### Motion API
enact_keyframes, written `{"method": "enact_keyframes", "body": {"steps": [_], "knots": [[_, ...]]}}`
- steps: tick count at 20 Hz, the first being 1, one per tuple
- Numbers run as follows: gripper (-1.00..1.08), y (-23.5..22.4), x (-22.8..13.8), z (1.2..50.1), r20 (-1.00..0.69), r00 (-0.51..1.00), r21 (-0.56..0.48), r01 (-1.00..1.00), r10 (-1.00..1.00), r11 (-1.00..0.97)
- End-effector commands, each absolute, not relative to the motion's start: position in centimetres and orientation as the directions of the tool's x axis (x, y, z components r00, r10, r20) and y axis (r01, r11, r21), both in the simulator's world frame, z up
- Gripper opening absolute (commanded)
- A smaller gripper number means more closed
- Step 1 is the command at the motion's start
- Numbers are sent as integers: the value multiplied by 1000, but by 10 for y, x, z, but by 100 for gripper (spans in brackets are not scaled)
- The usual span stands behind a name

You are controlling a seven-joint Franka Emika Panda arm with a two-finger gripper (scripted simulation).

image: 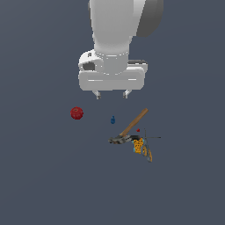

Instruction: Pick up a designated object from a clutter of objects.

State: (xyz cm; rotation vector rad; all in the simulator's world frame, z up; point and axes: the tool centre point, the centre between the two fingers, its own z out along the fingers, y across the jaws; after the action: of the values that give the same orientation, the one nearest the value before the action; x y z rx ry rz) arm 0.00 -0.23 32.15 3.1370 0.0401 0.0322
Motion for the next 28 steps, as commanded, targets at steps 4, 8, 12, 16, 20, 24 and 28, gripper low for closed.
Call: {"method": "enact_keyframes", "body": {"steps": [4,8,12,16,20,24,28], "knots": [[100,-7,2,324,27,999,9,18,18,-1000],[100,-23,7,335,48,999,26,-9,-8,-1000],[100,-27,8,337,52,999,30,-15,-13,-999],[100,-26,7,333,51,999,29,-12,-10,-999],[100,-24,6,321,49,999,28,-4,-3,-1000],[100,-22,3,300,45,999,26,9,10,-1000],[100,-19,-3,272,39,999,23,27,28,-999]]}}
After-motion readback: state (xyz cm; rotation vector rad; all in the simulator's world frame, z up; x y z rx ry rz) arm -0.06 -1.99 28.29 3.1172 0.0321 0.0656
